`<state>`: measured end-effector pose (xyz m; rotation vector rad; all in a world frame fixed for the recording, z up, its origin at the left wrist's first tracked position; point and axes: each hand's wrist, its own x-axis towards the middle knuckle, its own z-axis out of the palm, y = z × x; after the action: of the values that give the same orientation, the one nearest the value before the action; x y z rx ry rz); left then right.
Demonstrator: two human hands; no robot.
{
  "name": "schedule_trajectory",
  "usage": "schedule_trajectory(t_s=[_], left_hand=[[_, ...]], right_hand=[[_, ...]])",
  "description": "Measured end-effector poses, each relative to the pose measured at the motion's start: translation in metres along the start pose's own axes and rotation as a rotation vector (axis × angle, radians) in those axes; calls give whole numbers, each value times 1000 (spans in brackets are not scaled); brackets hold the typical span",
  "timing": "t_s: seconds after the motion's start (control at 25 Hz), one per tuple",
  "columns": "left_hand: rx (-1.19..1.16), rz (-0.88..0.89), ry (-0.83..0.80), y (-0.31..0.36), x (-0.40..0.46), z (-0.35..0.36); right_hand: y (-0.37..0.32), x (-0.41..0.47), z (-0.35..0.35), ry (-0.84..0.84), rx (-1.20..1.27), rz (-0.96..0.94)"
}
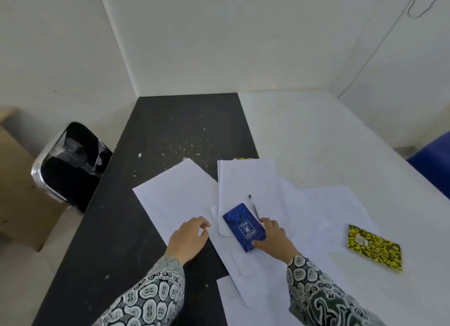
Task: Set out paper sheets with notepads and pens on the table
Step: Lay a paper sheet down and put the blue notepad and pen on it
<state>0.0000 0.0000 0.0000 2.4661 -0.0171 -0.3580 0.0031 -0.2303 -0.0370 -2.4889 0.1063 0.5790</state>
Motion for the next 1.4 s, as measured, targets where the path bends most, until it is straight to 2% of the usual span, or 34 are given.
schedule_trajectory(t_s=[0.2, 0.32, 0.4, 0.52, 0.6, 0.72, 0.8, 0.88, 0.96, 1.12, 1.24, 1.4], left_hand=[[206, -42, -137, -42, -9, 19], [300, -57, -181, -73, -13, 23], [355, -41, -133, -86, -16, 23], [335, -102, 104, -99, -8, 6], [238, -230, 236, -108, 6, -9], [-19, -524, 406, -119, 30, -26], [-194, -742, 431, -120, 47, -36], [-229, -872, 372, -119, 63, -40], [-211, -873, 356, -117, 73, -35], [-283, -847, 432, -120, 89, -28], [-434, -718, 478, -127, 95, -29], [-653, -577, 443, -134, 90, -39]], right_hand=[[-19, -1, 35, 283, -157, 139], [-19, 3, 52, 386, -235, 126], [-16, 2, 56, 416, -250, 58], [-25, 0, 49, 486, -161, -70], [-40, -1, 45, 506, -75, -169], [-68, 8, 48, 433, 44, -292], [-82, 21, 57, 370, 92, -312], [-89, 37, 70, 352, 61, -289], [-91, 50, 84, 363, 3, -224], [-85, 61, 108, 426, -172, -147], [-86, 60, 110, 465, -212, -129], [-85, 61, 110, 453, -191, -157]])
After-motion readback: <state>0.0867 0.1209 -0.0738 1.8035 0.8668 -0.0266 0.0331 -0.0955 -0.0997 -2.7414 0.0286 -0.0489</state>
